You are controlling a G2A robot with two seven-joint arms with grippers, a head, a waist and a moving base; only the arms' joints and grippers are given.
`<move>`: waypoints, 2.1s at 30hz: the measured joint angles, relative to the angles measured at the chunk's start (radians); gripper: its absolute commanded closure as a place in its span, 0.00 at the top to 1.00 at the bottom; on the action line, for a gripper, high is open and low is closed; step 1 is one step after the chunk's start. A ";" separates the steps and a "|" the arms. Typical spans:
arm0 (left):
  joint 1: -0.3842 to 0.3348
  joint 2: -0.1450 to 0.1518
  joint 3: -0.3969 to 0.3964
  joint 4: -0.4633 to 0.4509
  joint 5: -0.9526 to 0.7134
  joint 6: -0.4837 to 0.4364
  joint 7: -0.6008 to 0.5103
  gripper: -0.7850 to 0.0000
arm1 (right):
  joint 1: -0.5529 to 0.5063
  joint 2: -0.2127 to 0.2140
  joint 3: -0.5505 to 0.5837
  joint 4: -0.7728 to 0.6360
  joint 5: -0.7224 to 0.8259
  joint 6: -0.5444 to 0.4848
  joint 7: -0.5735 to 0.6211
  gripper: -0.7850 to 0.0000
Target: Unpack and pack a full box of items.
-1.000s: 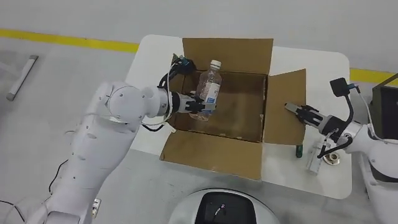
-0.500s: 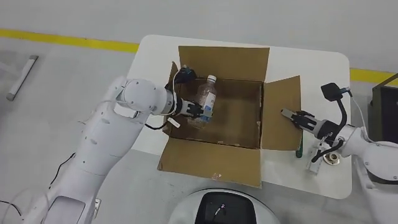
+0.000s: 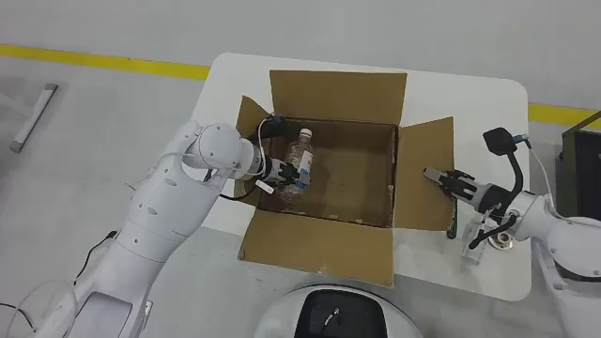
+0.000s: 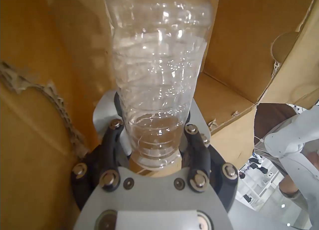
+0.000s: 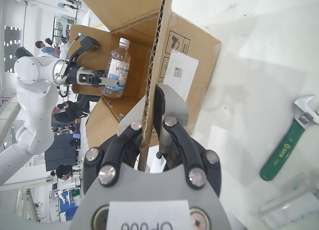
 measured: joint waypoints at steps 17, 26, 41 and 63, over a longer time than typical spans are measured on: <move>-0.019 -0.019 0.096 -0.006 0.079 0.028 0.034 0.00 | 0.012 0.005 -0.026 0.001 0.017 -0.003 -0.014 0.00; -0.065 -0.048 0.164 0.086 0.098 0.075 0.041 1.00 | 0.020 0.007 -0.040 0.000 0.021 -0.002 -0.021 0.00; -0.080 -0.056 0.152 0.099 0.083 0.064 0.069 1.00 | 0.025 0.012 -0.052 0.002 0.006 0.000 -0.025 0.02; 0.027 0.014 -0.122 -0.328 -0.002 -0.022 0.097 1.00 | -0.050 0.031 0.188 -0.170 -0.375 0.124 -0.172 0.30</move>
